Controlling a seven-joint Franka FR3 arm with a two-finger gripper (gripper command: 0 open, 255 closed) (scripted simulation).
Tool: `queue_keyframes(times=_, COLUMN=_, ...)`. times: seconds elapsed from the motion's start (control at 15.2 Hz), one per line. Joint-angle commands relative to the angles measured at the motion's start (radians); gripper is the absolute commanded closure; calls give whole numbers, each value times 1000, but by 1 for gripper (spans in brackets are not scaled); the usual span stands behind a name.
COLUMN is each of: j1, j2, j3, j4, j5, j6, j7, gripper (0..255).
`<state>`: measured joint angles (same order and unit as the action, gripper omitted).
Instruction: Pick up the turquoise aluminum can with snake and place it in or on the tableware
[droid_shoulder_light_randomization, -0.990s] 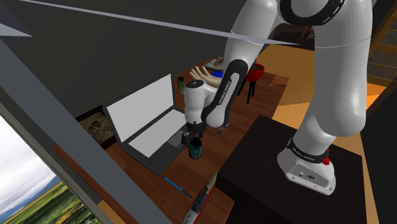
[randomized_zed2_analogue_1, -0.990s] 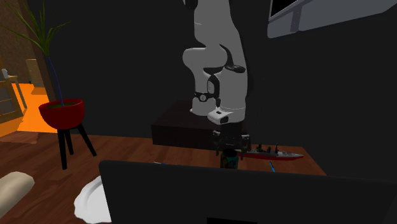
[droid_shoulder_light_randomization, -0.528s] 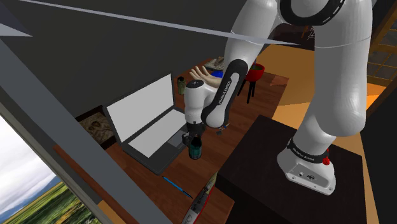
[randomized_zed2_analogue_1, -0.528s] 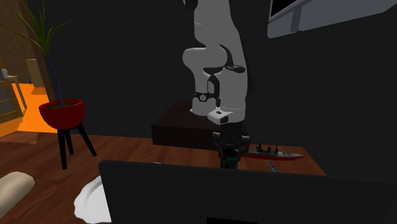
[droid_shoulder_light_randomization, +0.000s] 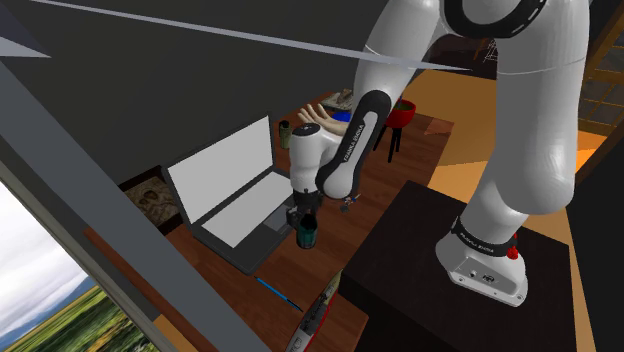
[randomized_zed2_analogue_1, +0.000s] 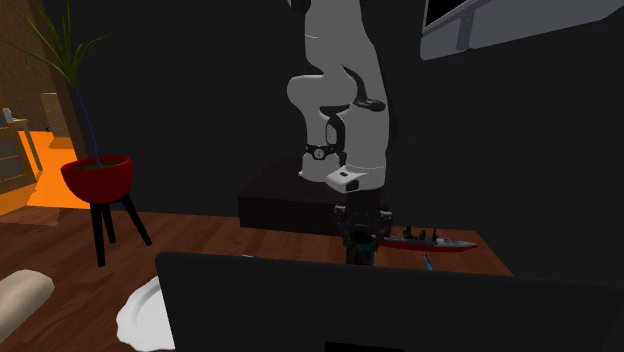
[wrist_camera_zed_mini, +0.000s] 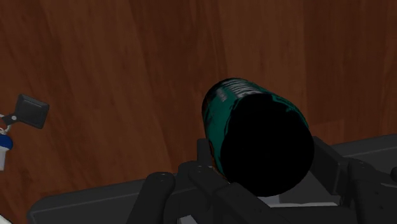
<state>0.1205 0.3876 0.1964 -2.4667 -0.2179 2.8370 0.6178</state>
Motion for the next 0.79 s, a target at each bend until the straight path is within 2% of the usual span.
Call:
queue_keyframes(times=0.0, j1=-10, j2=-28, j3=14, j4=-8, j5=13, j6=-20, j7=-8, gripper=255)
queue_keyframes(times=0.59, j1=-55, j2=-164, j3=76, j4=-30, j5=97, j6=-130, j7=-69, gripper=255)
queue_keyframes(times=0.66, j1=-52, j2=-151, j3=71, j4=-31, j5=88, j6=-117, j7=-63, gripper=255)
queue_keyframes(times=0.73, j1=-52, j2=-151, j3=71, j4=-31, j5=88, j6=-117, j7=-63, gripper=0)
